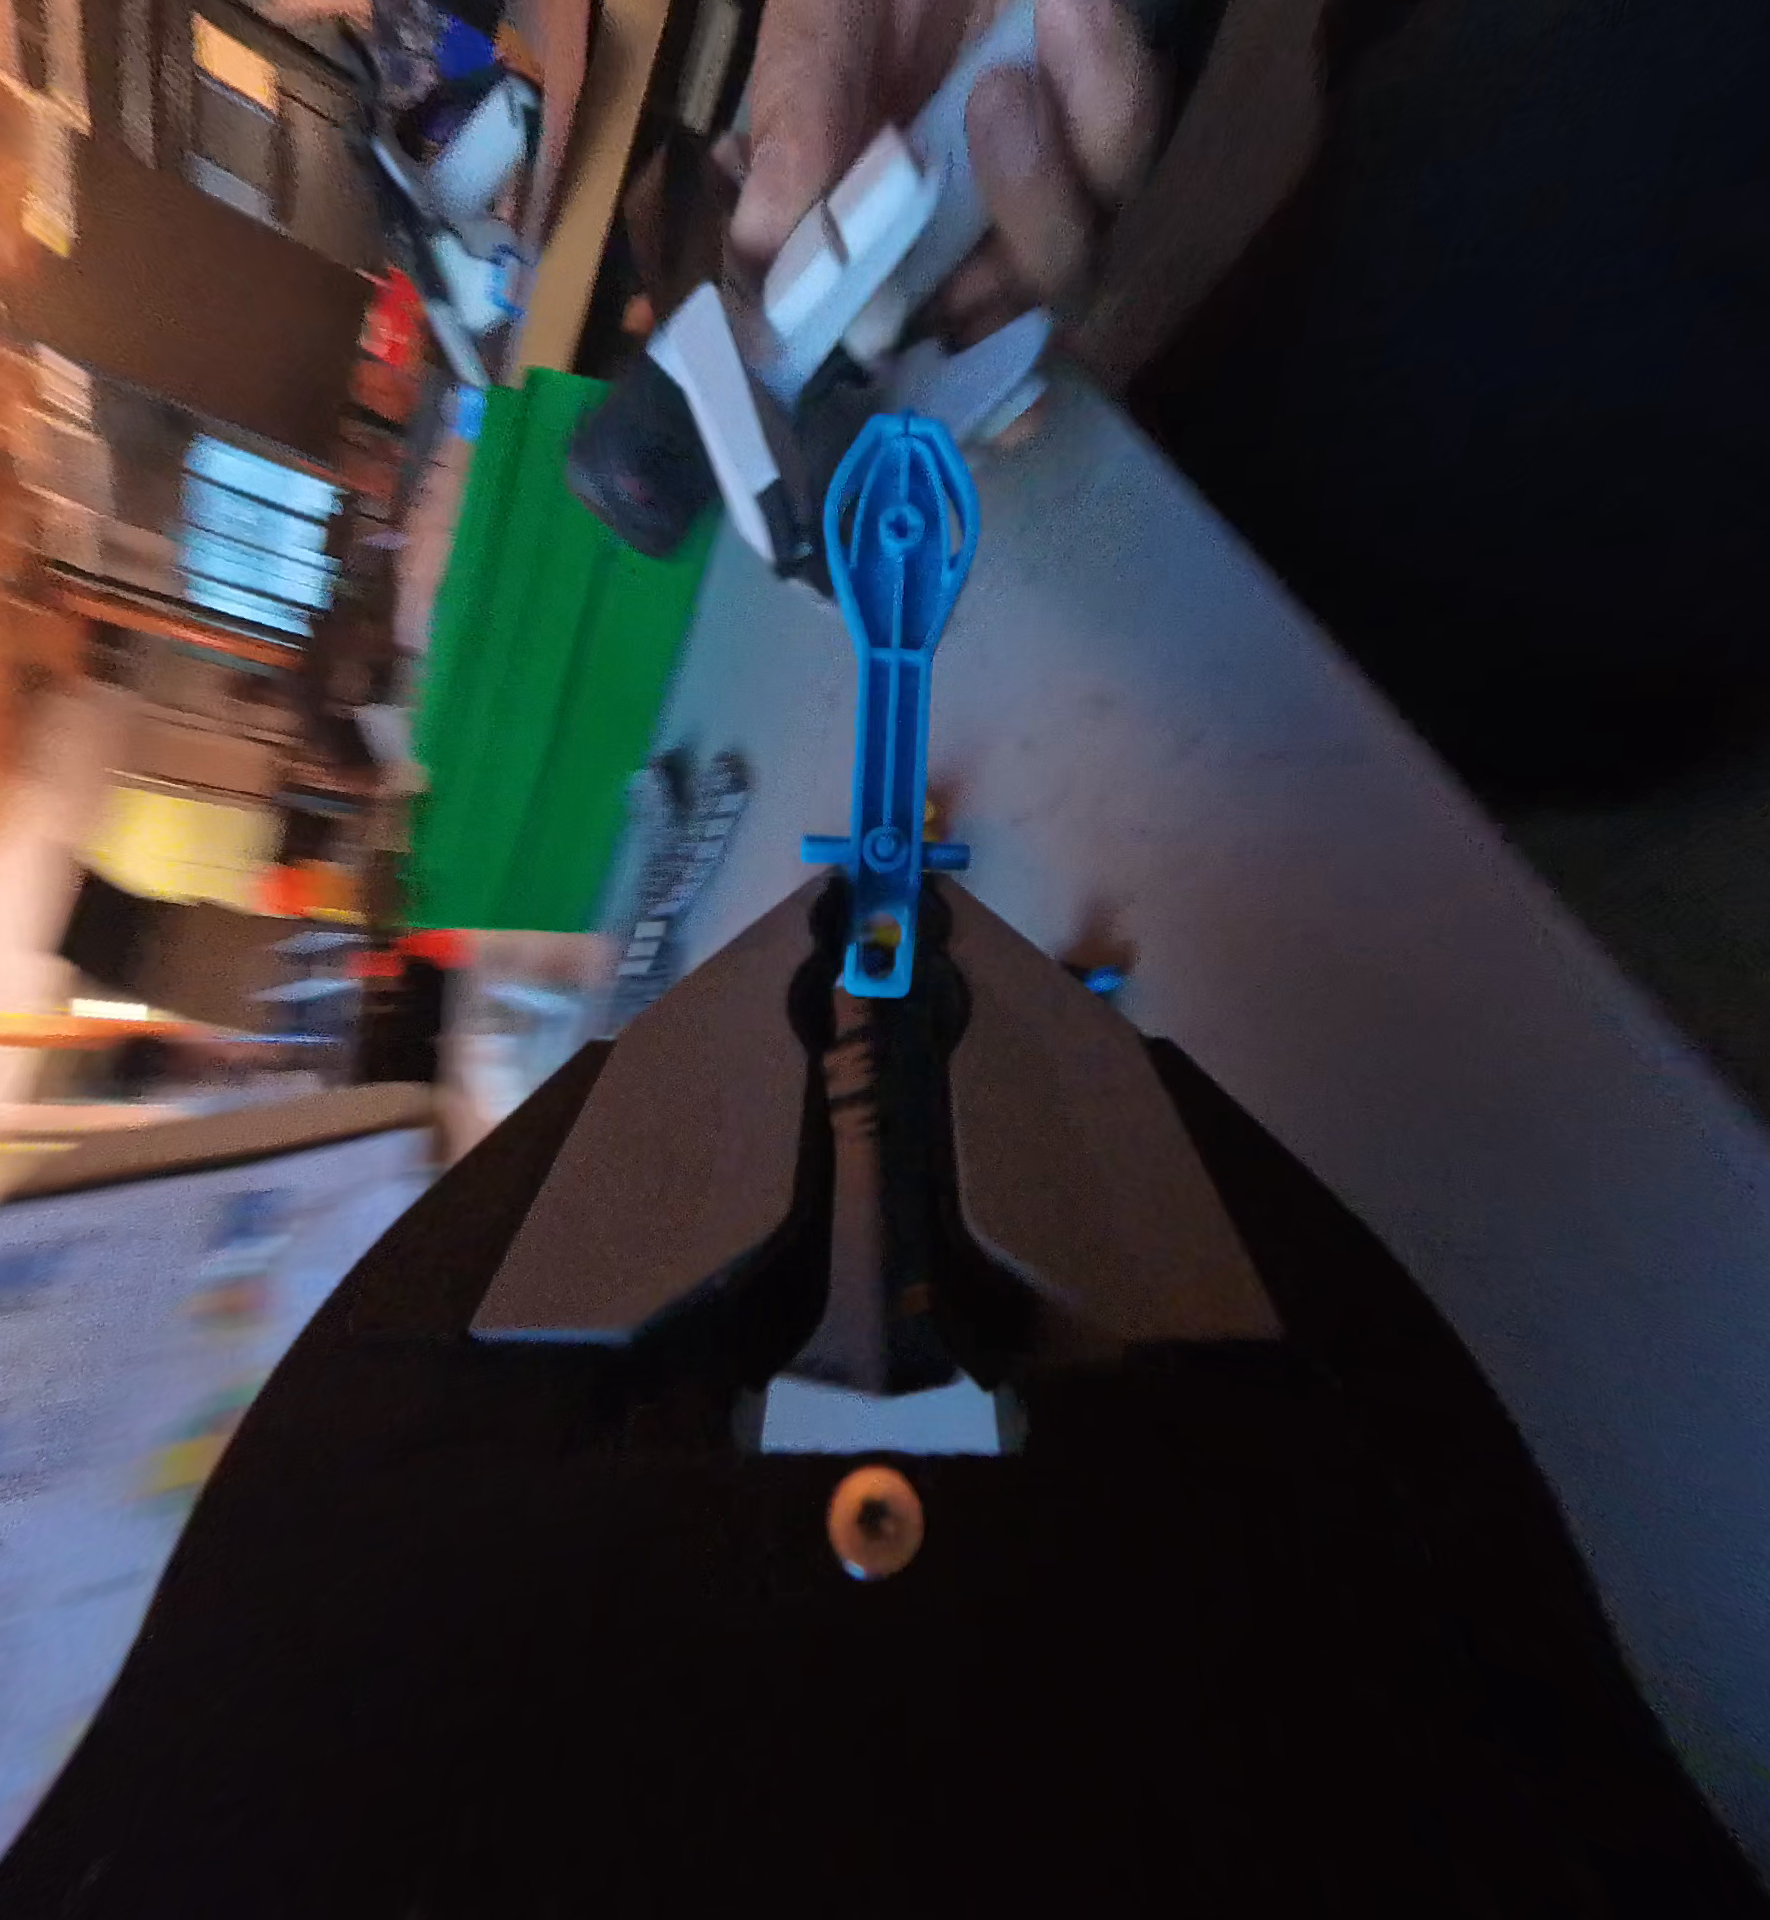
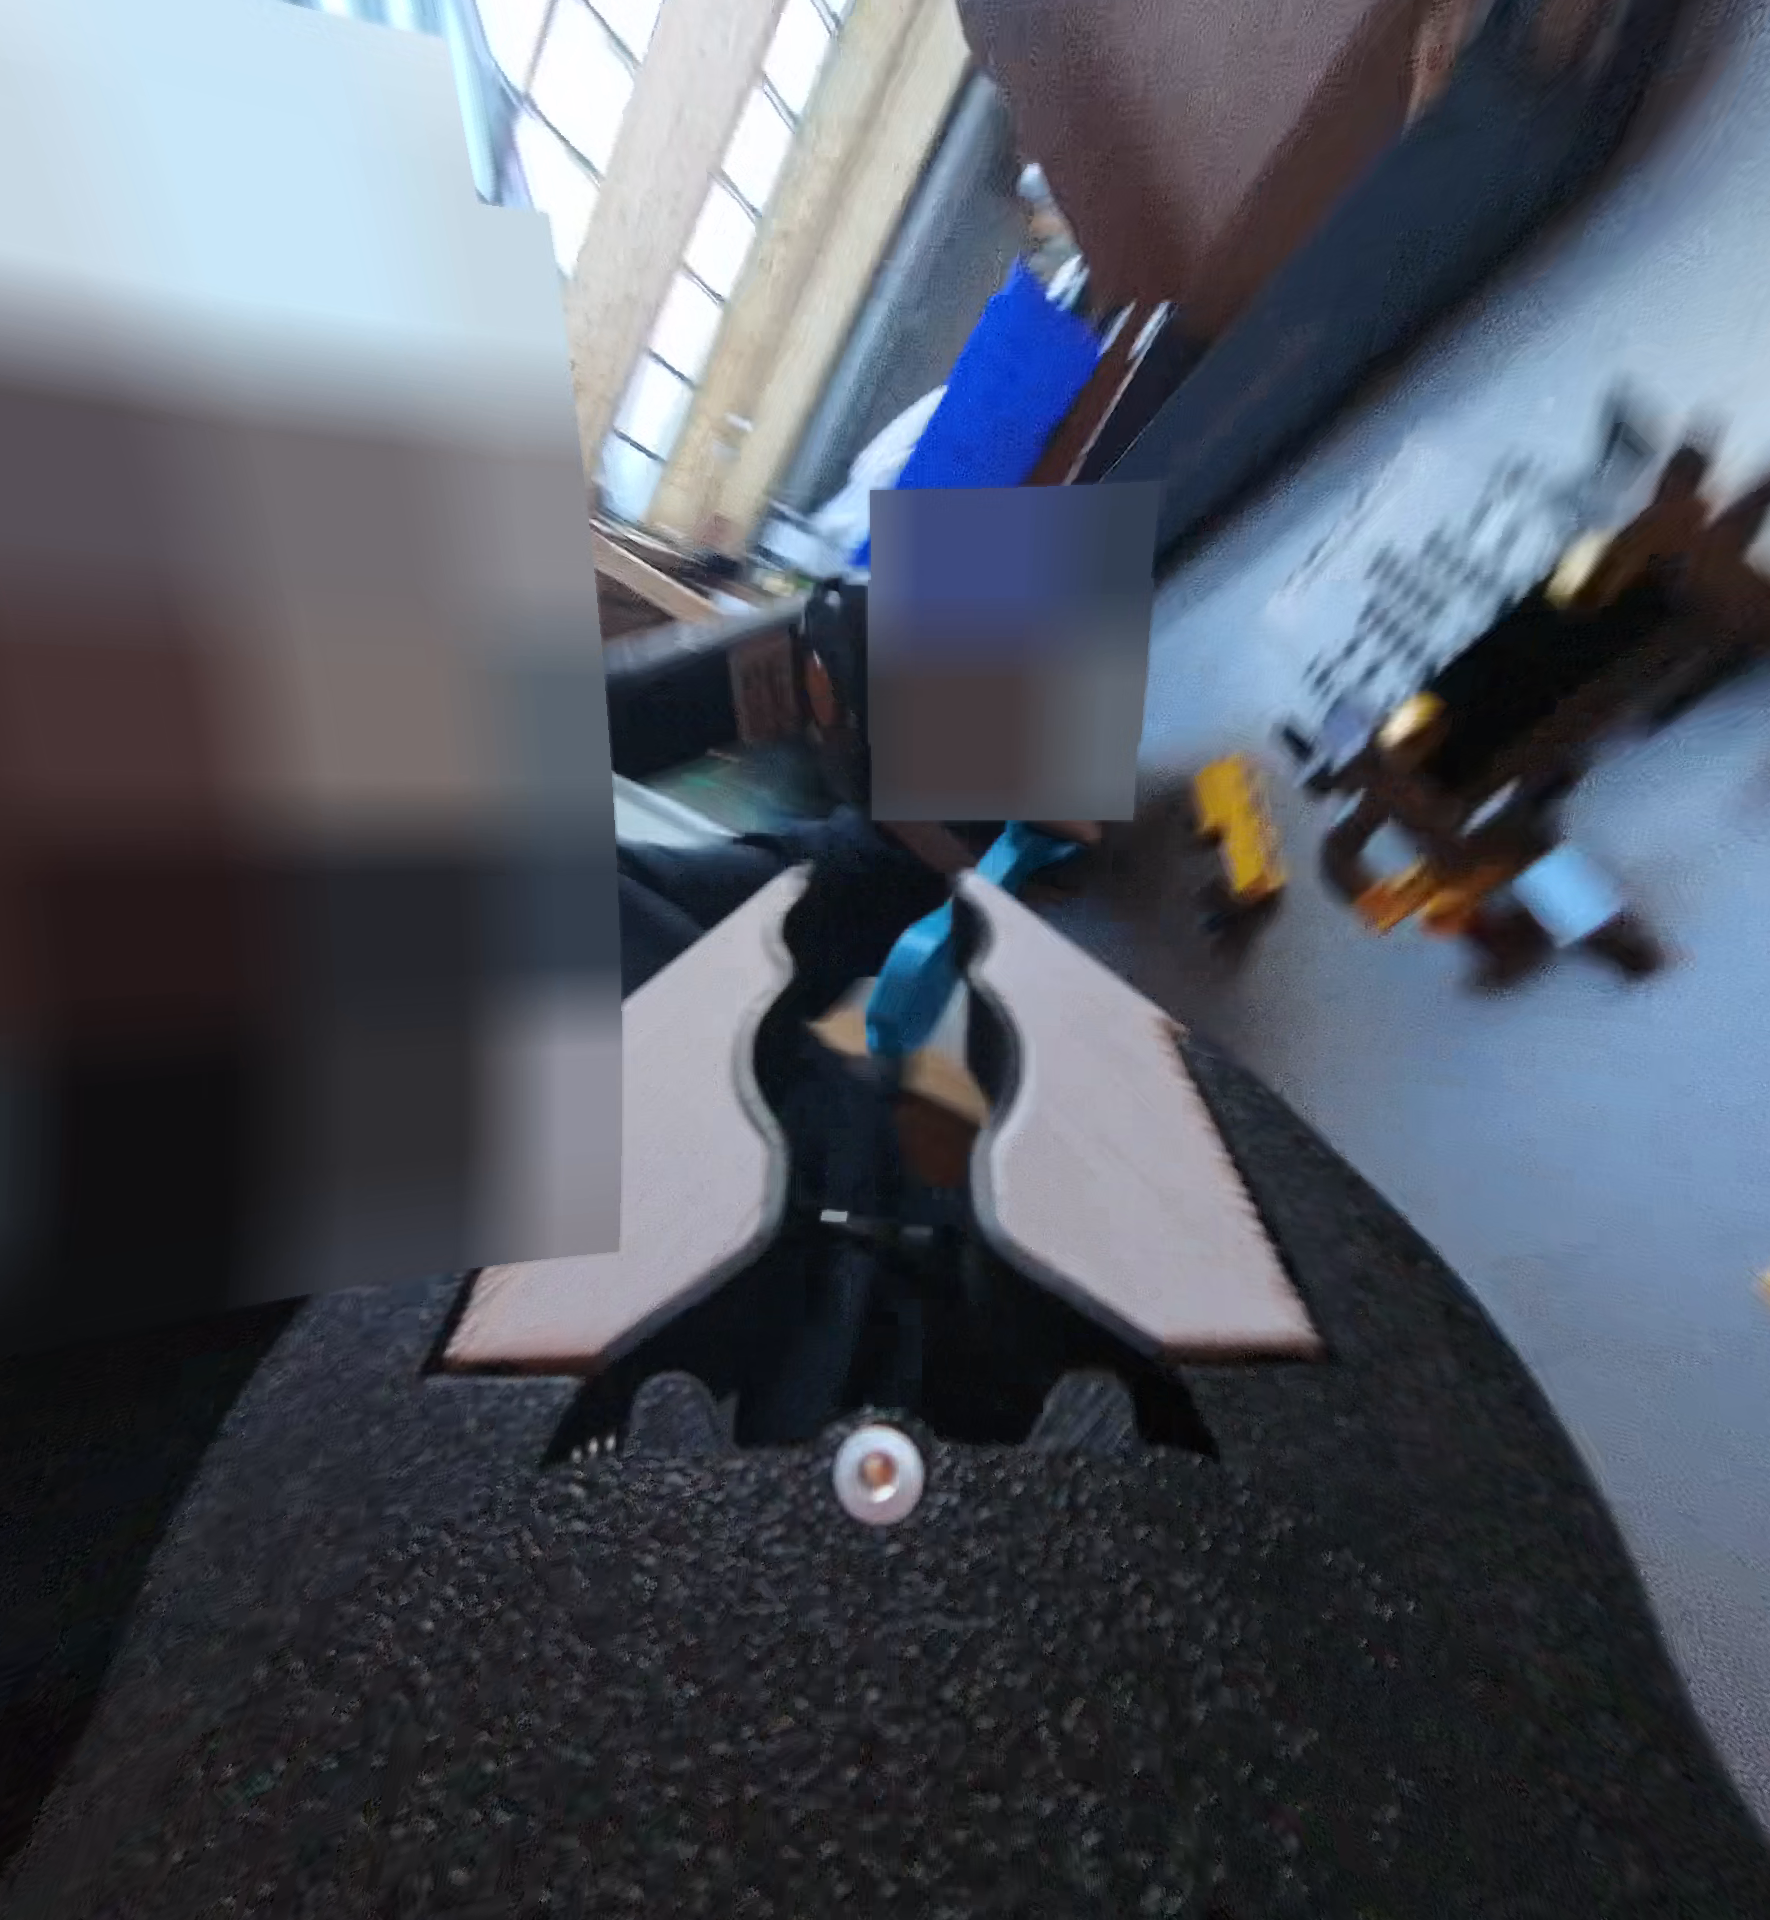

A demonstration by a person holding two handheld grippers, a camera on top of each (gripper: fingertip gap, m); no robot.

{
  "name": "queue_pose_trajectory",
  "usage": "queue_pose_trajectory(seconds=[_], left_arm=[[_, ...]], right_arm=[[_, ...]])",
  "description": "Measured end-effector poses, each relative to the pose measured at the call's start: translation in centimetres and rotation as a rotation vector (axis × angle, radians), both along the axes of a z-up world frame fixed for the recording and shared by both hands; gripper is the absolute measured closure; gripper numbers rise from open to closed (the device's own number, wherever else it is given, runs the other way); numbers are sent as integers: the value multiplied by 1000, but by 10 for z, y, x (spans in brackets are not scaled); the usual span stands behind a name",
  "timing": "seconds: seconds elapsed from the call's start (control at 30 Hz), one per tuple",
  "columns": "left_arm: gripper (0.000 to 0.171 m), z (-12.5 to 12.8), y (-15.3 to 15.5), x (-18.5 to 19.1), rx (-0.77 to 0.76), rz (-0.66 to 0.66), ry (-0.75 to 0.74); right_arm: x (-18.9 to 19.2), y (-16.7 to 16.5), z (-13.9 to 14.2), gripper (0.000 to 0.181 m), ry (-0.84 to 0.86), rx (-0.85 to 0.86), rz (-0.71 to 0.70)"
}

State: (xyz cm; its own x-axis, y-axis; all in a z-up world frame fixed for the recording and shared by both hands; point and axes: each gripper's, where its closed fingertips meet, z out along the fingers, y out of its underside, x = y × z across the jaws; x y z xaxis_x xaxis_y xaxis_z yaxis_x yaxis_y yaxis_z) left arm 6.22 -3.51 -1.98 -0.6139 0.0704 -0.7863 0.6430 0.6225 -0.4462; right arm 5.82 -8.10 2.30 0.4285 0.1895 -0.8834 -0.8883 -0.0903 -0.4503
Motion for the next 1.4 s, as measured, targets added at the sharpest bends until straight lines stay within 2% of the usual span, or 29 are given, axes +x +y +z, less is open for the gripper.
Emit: queue_pose_trajectory(seconds=[0.03, 0.1, 0.17, 0.27, 0.37, 0.4, 0.47, 0.6, 0.73, 0.97, 1.0, 1.13, 1.2, 1.3, 1.4], left_arm=[[161, -5, -2, -5, -40, -14, 208], [161, -5, -4, -7, -132, -4, 566], [161, -2, -2, -10, -188, -33, 840], [161, 3, 0, -21, -226, -103, 1132], [161, -5, 2, -27, -178, -120, 1197], [162, -9, 1, -26, -161, -104, 1183], [162, -20, 2, -26, -102, -79, 1143], [161, -29, 0, -26, -49, -49, 1036], [161, -30, -2, -25, -40, -37, 966], [161, -27, 0, -17, -89, 0, 995], [161, -26, 2, -14, -94, 11, 985], [138, -26, 23, 6, -64, 123, 887], [129, -30, 30, 6, -27, 147, 912], [129, -45, 36, 9, 37, 207, 927], [140, -55, 38, 11, 97, 236, 893]], right_arm=[[4, -3, 4, 141, -167, -56, -44], [-2, -2, 5, 111, -534, -200, -63], [-13, 7, 4, 97, -839, -300, -35], [-14, 23, -5, 114, -1203, -426, -68], [-17, 37, -25, 120, -1332, -509, -4], [-19, 40, -31, 126, -1338, -523, 21], [-24, 43, -45, 154, -1322, -553, 100], [-19, 45, -62, 158, -1276, -637, 140], [-17, 50, -65, 168, -1203, -627, 122], [-6, 53, -52, 171, -1121, -548, -4], [-5, 51, -54, 171, -1092, -566, -9], [8, 37, -61, 172, -958, -654, -75], [11, 33, -58, 172, -846, -645, -105], [14, 29, -59, 172, -651, -623, -134], [12, 29, -63, 172, -455, -570, -153]])
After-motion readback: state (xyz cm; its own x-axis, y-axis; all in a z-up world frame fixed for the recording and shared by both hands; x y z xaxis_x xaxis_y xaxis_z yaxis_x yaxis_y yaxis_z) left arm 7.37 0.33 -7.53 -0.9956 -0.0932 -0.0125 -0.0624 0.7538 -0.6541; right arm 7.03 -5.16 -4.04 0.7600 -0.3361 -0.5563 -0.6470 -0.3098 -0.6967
